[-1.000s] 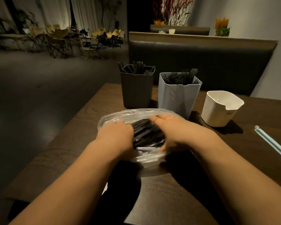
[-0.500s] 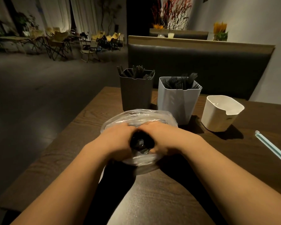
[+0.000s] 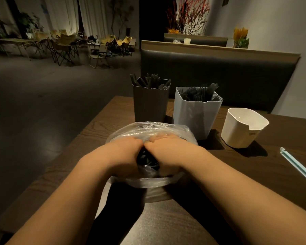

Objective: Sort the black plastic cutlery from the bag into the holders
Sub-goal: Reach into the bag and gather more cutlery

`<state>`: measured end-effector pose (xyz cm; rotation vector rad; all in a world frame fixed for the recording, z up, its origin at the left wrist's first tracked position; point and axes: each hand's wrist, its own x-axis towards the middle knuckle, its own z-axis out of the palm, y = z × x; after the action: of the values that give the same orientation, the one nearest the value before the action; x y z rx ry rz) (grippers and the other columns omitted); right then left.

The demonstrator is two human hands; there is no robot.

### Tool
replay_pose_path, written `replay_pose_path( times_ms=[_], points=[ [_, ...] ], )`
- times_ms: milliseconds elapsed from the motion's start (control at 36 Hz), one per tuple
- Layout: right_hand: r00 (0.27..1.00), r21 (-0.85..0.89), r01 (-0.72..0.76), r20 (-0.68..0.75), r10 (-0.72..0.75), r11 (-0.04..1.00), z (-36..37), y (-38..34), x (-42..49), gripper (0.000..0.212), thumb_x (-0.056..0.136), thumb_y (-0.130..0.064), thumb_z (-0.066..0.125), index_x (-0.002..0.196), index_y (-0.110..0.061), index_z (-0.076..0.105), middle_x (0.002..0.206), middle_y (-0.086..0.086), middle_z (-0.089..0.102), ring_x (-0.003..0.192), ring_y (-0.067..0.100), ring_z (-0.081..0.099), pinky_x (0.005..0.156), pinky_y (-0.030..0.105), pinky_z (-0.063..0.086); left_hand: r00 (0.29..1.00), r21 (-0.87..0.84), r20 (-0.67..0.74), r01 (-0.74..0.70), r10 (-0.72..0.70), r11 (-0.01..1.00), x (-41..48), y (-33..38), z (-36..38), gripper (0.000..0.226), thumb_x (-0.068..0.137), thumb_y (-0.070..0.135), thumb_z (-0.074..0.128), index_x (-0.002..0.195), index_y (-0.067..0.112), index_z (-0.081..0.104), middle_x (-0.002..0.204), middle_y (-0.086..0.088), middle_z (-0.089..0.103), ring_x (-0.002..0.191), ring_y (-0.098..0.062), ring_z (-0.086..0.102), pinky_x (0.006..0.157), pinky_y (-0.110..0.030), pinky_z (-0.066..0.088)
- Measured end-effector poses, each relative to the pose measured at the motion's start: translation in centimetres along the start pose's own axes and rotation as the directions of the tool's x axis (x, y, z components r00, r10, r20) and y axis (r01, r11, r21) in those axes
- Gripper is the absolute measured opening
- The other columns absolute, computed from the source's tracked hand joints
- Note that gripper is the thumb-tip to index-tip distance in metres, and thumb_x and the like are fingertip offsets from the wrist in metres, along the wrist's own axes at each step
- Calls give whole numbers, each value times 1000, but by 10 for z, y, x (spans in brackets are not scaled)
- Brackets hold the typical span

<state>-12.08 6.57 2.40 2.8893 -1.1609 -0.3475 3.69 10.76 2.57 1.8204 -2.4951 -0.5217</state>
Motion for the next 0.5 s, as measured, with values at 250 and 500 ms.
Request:
replay_pose_path(
  times_ms=[250, 500],
  points=[
    [999, -31, -35, -33, 34, 999, 7, -29, 9, 52, 86, -21, 73, 133, -15, 54, 130, 9, 58, 120, 31, 54, 103, 45, 45, 990, 94, 58, 120, -126, 988, -7, -4, -2, 39, 73, 43, 82, 107, 31, 69, 98, 6, 68, 90, -14, 65, 86, -35, 58],
    [990, 86, -97, 111, 88, 992, -6, -22, -1, 28, 82, -19, 70, 110, -15, 67, 95, 6, 63, 88, 28, 60, 77, 35, 52, 989, -254, -144, -53, 17, 966, -25, -3, -19, 61, 72, 45, 86, 124, 43, 54, 112, 19, 60, 94, -4, 62, 85, -28, 55]
  ],
)
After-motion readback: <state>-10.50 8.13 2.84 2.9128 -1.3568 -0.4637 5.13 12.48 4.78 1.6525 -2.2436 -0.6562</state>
